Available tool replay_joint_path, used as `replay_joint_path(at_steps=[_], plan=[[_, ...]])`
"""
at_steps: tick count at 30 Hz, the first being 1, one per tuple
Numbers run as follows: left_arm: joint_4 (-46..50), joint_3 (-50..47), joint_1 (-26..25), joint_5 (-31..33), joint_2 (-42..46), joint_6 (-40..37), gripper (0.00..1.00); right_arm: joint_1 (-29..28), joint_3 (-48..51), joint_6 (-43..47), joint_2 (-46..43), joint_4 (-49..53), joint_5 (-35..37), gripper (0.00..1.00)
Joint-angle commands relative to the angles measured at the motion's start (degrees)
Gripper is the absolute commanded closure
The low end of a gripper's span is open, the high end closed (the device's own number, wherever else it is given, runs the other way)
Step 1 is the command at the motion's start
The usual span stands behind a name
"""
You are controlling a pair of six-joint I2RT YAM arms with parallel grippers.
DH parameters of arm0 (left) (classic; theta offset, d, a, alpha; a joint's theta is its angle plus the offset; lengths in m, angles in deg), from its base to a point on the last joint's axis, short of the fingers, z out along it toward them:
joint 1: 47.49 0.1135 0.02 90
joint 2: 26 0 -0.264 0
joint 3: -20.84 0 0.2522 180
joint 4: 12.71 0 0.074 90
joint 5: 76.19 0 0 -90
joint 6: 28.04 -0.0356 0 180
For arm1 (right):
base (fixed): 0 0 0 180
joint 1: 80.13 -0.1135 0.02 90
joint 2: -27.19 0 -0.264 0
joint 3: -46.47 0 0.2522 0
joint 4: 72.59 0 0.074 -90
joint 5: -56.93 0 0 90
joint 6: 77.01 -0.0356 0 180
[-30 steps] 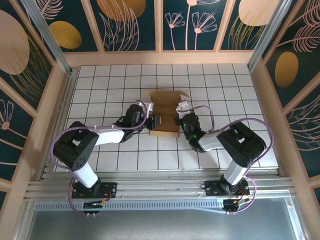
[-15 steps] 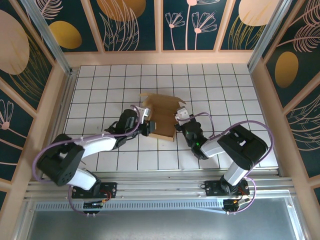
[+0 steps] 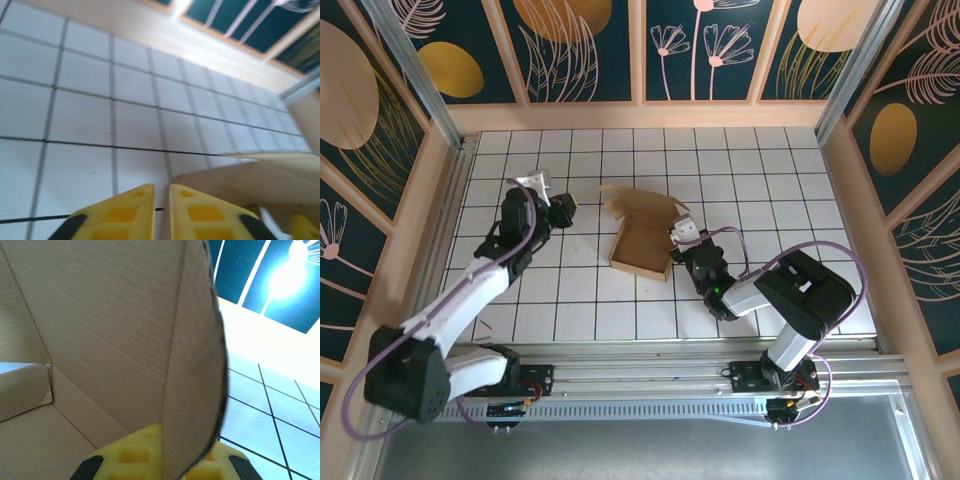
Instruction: Fold the paper box
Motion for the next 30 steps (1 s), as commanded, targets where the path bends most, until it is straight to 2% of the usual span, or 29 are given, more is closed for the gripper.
replay_joint_path(at_steps=[1,5,7,10,16,25,30], plan=[[3.39,3.03,2.68,-9.75,-8.12,5.74,0.91,-0.5,0.38,1.26,0.65,-0.87,-0.16,1.0],[-3.21,6.66,2.97,-20.33,-16.78,7.86,1.0,-0.33,0.25,0.19,0.41,-0.13,-0.62,1.0],[-7.36,7.41,2.97,-25.54,-19.89,8.27,1.0,-0.33,0.1,-0.02,0.39,0.14,-0.76,1.0],[-6.38,10.08,2.69,-30.41,-24.26,6.84,1.0,-0.33,-0.28,-0.4,0.4,1.0,-1.29,1.0],[-5.92,10.96,1.81,-31.13,-27.69,3.5,1.0,-0.31,-0.67,-0.49,1.08,0.51,-1.65,1.0],[-13.75,10.61,-0.09,-33.36,-31.94,4.57,1.0,-0.29,-0.76,-0.23,0.79,1.19,-1.8,1.0],[-13.93,9.44,-0.92,-31.08,-31.84,4.25,1.0,-0.24,-0.72,-0.8,0.99,1.47,-1.83,1.0]])
